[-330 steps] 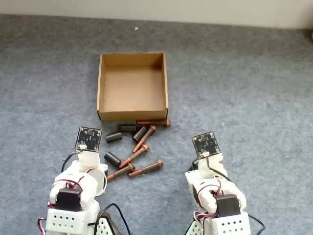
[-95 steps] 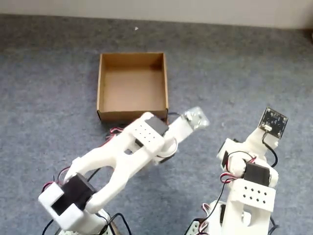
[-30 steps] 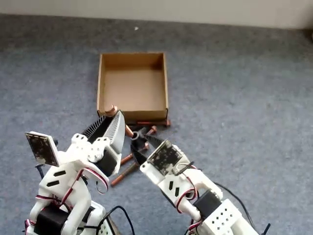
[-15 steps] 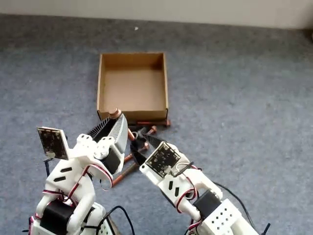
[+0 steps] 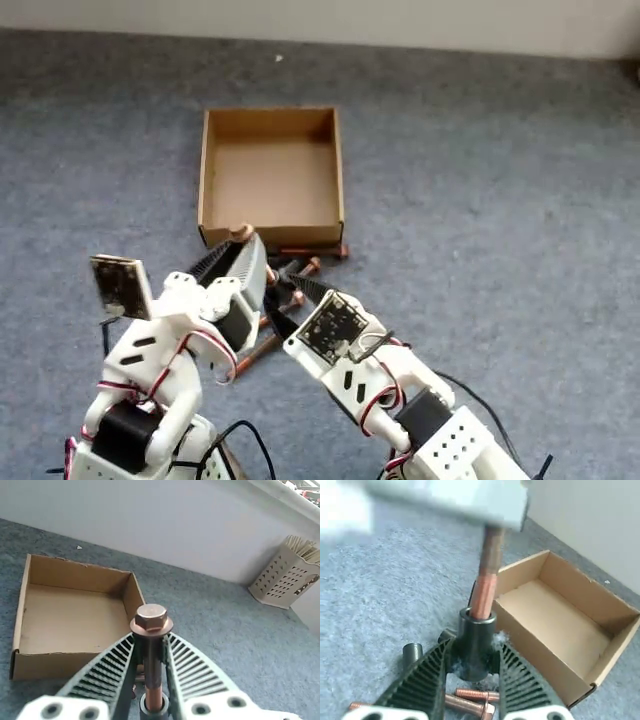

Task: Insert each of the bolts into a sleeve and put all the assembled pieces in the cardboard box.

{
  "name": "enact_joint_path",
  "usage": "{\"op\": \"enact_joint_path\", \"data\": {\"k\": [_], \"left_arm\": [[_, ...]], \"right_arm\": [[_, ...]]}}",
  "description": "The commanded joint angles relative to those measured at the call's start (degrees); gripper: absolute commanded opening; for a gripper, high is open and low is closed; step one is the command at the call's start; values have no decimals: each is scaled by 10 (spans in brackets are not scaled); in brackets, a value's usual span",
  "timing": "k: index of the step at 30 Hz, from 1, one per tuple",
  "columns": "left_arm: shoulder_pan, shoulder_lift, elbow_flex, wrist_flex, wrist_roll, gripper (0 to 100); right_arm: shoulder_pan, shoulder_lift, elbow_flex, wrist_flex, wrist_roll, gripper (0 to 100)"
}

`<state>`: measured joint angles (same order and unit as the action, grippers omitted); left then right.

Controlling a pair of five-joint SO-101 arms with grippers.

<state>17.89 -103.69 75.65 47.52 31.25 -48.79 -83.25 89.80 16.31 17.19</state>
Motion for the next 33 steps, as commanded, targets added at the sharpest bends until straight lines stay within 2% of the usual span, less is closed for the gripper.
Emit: {"op": "enact_joint_path", "data": {"k": [1, 5, 8, 11, 14, 17, 19, 23, 26, 30, 33], "left_arm": [[10, -6, 15, -31, -4, 6], [14, -6, 17, -20, -5, 6], [14, -6, 3, 29, -8, 10], [29, -6, -25, 109, -57, 24], [44, -6, -42, 174, -84, 130], [43, -6, -44, 198, -84, 274], [36, -6, -44, 199, -78, 321], [-38, -6, -68, 195, -77, 313], [-129, -6, -87, 195, -102, 300], [-244, -5, -80, 195, -171, 250], [-297, -6, -57, 195, -218, 185]], "right_arm": [[-7, -17, -48, -17, 5, 5], [-6, -17, -50, -17, 5, 5], [-5, -17, -73, -16, 4, 5], [14, -17, -81, -16, 3, 5], [31, -16, -80, -15, 2, 5], [37, -16, -80, -15, 2, 5], [45, -16, -80, -13, -8, 5], [98, -12, -85, 65, -89, 5], [131, -11, -124, 145, -90, 5], [159, -3, -198, 227, -90, 5], [163, 65, -275, 267, -89, 5]]}}
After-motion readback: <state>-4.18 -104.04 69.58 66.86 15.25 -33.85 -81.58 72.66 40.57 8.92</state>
